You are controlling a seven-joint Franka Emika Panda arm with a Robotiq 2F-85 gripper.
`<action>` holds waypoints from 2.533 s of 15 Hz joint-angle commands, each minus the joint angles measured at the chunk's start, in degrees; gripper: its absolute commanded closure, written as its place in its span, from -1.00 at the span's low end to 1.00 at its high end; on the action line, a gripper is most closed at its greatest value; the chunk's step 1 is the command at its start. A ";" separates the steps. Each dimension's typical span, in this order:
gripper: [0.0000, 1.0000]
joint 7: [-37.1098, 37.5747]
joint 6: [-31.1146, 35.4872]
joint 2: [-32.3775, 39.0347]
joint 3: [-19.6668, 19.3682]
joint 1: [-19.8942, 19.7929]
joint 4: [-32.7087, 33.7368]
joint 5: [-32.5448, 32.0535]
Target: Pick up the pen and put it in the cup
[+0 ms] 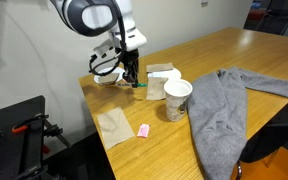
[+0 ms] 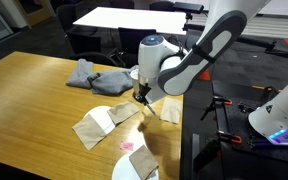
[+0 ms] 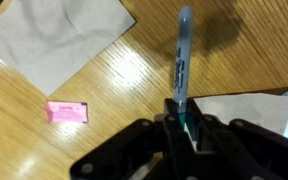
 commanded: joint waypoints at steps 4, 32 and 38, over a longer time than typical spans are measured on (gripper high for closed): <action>0.93 -11.27 -19.38 -6.28 0.64 -1.18 8.52 -5.04; 0.93 -25.01 -34.92 -9.23 3.32 -5.24 21.88 -5.85; 0.93 -12.49 -31.47 -8.93 2.15 -3.96 21.57 -11.51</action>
